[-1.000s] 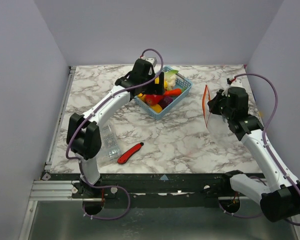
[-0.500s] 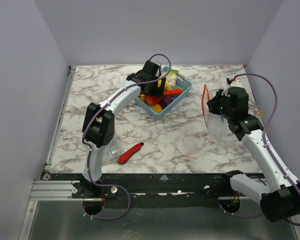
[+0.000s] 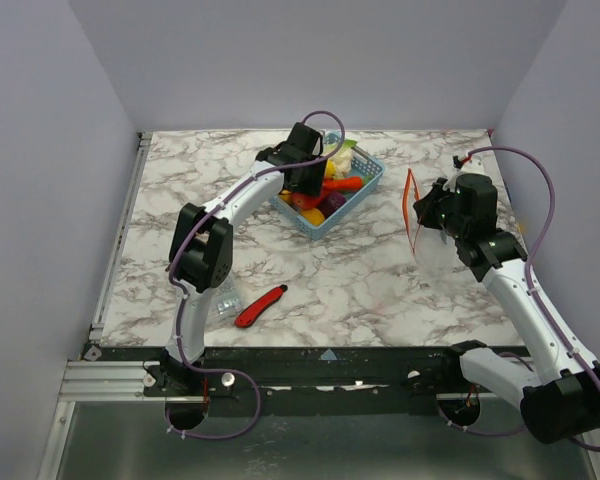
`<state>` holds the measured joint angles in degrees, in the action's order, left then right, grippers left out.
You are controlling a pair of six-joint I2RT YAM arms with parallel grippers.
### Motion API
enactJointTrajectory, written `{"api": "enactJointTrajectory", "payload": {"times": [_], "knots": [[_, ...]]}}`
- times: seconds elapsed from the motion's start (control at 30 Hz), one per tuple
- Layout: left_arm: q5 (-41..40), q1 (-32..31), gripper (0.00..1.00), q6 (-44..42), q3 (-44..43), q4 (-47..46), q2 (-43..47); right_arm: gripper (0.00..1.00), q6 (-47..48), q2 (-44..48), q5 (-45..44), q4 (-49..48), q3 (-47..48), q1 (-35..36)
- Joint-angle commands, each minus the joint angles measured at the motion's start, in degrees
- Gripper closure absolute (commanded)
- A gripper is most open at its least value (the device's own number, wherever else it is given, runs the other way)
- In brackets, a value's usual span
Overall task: Place the food in the zip-top bag and seal the zipper
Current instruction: Pick up the fake fruit from the bin.
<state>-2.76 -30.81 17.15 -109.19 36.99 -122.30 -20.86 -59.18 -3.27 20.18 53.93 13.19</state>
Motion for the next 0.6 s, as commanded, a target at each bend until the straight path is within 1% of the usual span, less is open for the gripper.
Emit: {"api": "enactJointTrajectory", "payload": {"times": [0.0,0.13,0.27,0.3,0.33,0.4,0.43,0.47,0.53,0.57], "knots": [[0.90,0.14,0.69,-1.23,-0.98,0.45,1.27,1.00,1.13,0.55,0.97,-1.17,-0.71,0.17],[0.68,0.20,0.89,-2.10,0.06,0.56,4.89,1.00,1.21,0.41,0.99,-1.15,-0.64,0.19],[2.71,0.13,0.98,-1.65,2.46,0.12,11.15,1.00,1.27,0.47,1.11,-1.12,-0.58,0.21],[5.48,0.11,1.00,-1.16,2.97,0.03,12.85,1.00,1.36,0.51,1.44,-1.23,-0.74,0.26],[7.95,0.14,1.00,-0.33,3.89,-0.33,14.89,1.00,1.36,0.48,1.71,-1.43,-0.89,0.20],[15.62,0.21,1.00,2.64,6.68,-3.22,19.53,1.00,1.38,0.55,2.35,-1.59,-1.01,0.18],[20.94,0.25,1.00,4.64,8.70,-6.22,21.39,1.00,1.43,0.61,2.69,-1.72,-1.08,0.24],[27.18,0.14,1.00,7.43,11.75,-10.11,23.93,1.00,1.48,0.71,2.82,-1.80,-1.13,0.21],[38.67,0.00,1.00,15.76,19.39,-24.15,27.71,1.00,1.42,0.95,2.81,-2.19,-1.35,0.18],[43.19,-0.25,1.00,21.25,22.54,-31.16,28.87,1.00,1.35,1.06,4.34,-2.20,-1.45,0.20]]}}
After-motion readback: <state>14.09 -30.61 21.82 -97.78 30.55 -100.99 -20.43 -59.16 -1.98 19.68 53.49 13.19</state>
